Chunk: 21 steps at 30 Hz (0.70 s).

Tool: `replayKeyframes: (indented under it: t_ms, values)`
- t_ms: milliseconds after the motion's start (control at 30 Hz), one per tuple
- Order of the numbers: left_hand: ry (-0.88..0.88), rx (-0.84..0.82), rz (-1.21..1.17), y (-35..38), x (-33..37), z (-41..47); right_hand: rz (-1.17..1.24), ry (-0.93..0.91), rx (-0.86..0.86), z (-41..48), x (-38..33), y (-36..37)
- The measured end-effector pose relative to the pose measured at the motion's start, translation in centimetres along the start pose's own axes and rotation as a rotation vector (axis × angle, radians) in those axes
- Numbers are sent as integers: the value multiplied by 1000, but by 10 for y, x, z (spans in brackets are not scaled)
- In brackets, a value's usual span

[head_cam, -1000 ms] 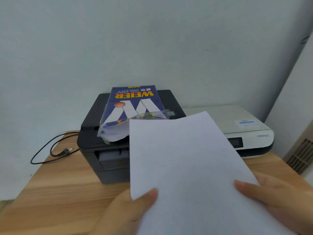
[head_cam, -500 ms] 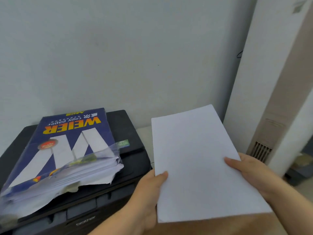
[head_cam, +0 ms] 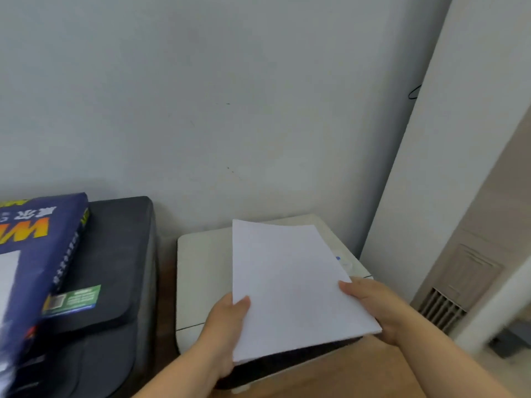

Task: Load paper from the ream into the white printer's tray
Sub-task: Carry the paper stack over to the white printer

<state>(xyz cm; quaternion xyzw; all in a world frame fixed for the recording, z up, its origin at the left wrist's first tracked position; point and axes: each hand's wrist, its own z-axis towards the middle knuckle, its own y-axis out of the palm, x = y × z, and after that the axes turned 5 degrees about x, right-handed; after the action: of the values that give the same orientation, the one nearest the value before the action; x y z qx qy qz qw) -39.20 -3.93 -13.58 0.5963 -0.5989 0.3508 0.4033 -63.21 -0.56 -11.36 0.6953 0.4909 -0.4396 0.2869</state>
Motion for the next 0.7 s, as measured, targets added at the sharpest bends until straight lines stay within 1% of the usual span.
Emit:
replayKeyframes:
  t_ms: [133, 233, 400, 500, 567, 700]
  values:
    - [-8, 74, 65, 23, -1, 45, -274, -77, -2, 54, -16, -3]
    - [-1, 148, 135, 34, -3, 77, -420, -128, -10, 91, -22, 3]
    - [63, 340, 437, 40, -3, 111, -620, -212, 32, 130, -21, 16]
    - [91, 413, 629, 39, 0, 123, -811, -245, 51, 141, -17, 23]
    - [108, 446, 703, 39, 0, 128, -934, -257, 76, 143, -17, 26]
    - [132, 506, 830, 44, -1, 128, -1038, -297, 130, 151, -12, 28]
